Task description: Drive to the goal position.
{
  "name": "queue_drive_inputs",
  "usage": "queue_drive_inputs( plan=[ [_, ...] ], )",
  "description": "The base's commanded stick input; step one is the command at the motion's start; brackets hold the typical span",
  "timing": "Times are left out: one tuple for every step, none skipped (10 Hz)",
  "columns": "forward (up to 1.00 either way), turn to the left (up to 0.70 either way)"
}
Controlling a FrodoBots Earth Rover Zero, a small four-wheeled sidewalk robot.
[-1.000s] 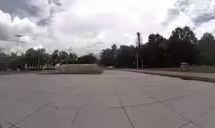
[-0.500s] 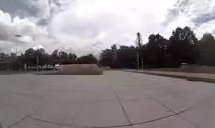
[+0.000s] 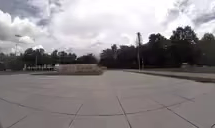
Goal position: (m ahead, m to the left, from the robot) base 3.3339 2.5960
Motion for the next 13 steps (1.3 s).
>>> queue_drive_inputs(
  plan=[
    [1.00, 0.02],
    [1.00, 0.02],
    [1.00, 0.02],
    [1.00, 0.02],
    [1.00, 0.02],
    [1.00, 0.02],
    [1.00, 0.02],
    [1.00, 0.02],
    [1.00, 0.14],
    [1.00, 0.34],
    [1.00, 0.42],
    [1.00, 0.42],
    [1.00, 0.42]
  ],
)
